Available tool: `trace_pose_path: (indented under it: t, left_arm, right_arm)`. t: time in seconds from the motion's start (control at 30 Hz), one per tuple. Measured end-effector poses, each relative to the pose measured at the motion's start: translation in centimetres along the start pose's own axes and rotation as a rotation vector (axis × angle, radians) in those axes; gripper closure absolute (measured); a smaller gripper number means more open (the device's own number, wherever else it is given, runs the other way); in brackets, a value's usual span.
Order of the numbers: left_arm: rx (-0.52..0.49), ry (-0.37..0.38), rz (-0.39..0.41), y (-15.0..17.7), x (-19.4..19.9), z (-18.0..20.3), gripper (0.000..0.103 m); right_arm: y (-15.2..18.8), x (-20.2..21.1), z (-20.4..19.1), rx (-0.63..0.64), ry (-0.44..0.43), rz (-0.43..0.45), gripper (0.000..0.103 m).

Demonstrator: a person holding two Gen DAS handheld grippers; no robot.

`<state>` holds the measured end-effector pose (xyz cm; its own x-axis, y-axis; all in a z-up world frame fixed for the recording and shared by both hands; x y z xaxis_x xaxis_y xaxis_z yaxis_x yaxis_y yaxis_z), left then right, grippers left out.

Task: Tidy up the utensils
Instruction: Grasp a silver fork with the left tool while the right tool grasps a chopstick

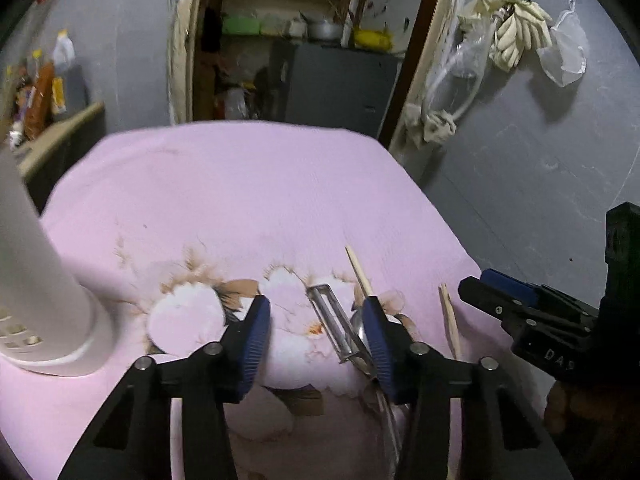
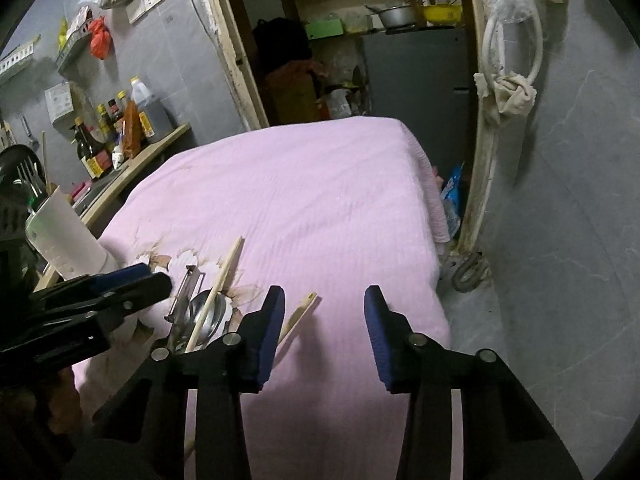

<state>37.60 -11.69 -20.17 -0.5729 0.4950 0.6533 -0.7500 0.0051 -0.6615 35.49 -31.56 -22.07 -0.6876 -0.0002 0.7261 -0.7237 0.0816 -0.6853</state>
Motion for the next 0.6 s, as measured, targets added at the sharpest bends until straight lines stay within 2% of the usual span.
trace_pose_path:
  t: [0.13,0.23,0.37,0.6]
  left_arm:
    - [0.029,0.025,-0.049,-0.1,-1.6,0.2,0.064]
    - [0.053,0.044,-0.078,0.1,-2.4,0.1,0.072]
    - [0.077,0.042,-0.096,0.2,-2.8,-0.2,0.077]
    - [0.105,0.046,-0.132,-0.7,-3.5,-0.5,0.077]
  right_arm:
    - [0.1,-0.3,-0.5,0.013,-0.017,-0.020,0.075]
    - [0.1,-0.4,-0.8,0.026,-0.028,-0.031,0.084]
    - [0.2,-0.6,-0.9,0.032,-0.030,-0.049,0.084]
    - [0.5,-1.3,-1.3,0.043,-0.053,-0.096,0.084]
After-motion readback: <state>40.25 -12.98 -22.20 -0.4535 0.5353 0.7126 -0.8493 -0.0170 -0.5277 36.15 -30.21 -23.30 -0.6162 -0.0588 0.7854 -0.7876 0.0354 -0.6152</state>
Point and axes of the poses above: each gripper's, at about its wrist camera, not at the fingertips, and x roughly against the way its jaws point, z to its right, y to its underside, the point moved 2 cm from there along -x, roughly the way its jaws point, and after that the axes turned 14 degrees about y, right-handed, at the moved point
